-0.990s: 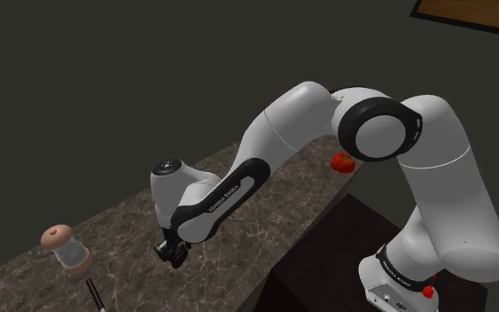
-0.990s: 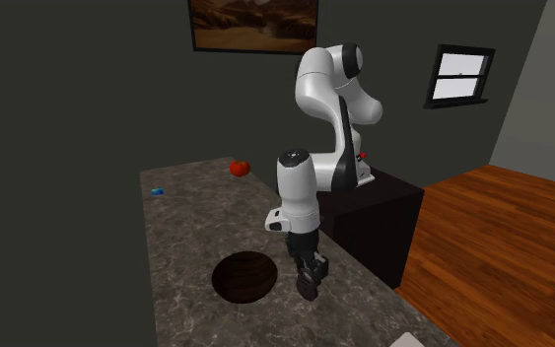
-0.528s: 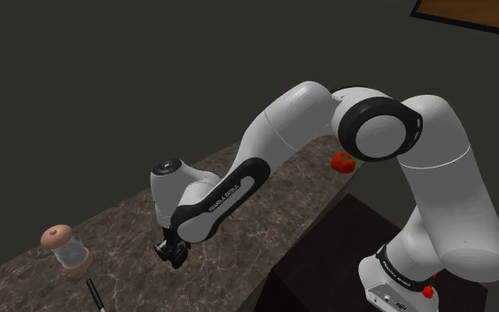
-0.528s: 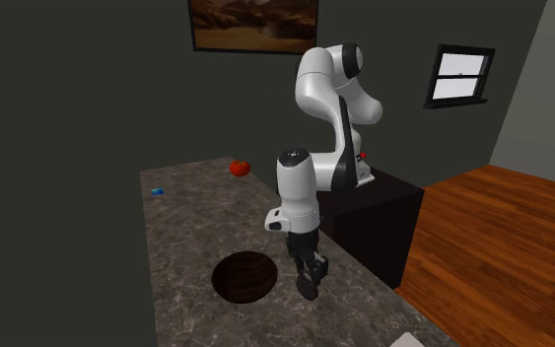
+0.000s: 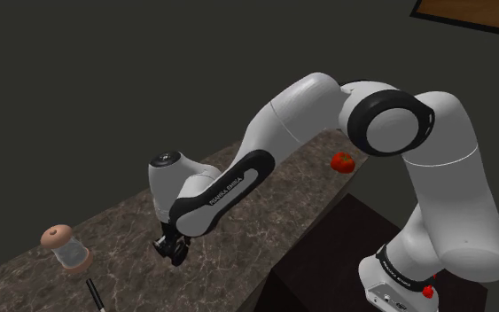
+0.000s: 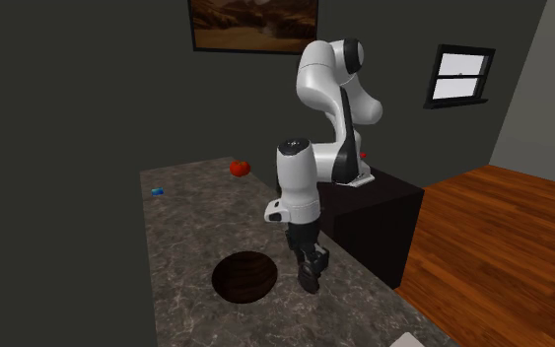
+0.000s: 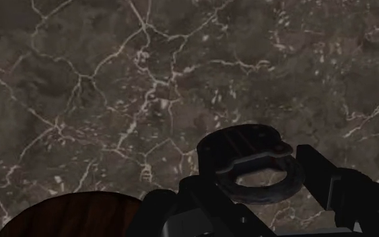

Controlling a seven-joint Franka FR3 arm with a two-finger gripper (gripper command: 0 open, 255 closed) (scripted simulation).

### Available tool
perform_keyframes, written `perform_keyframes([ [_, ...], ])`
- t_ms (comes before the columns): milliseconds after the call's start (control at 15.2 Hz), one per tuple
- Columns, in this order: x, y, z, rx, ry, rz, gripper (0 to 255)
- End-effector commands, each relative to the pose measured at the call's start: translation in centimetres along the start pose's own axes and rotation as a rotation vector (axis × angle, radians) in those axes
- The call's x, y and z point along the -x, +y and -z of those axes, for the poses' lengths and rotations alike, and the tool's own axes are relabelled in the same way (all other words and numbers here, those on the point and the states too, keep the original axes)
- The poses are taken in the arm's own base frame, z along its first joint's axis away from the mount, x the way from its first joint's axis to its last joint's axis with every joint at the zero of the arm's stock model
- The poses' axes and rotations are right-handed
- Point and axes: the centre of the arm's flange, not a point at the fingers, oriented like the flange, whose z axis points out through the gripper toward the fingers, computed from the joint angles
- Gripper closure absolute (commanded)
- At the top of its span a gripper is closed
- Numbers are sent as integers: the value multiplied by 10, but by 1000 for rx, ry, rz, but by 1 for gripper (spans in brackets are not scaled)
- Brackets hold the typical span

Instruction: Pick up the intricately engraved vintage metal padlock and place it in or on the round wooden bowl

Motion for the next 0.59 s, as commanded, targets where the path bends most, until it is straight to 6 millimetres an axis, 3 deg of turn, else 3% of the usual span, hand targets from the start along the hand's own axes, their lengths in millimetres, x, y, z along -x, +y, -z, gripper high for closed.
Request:
perform_keyframes([
  [0, 2, -1, 11, 0, 0, 0, 255],
  [528, 6, -5, 53, 0, 0, 0, 255],
])
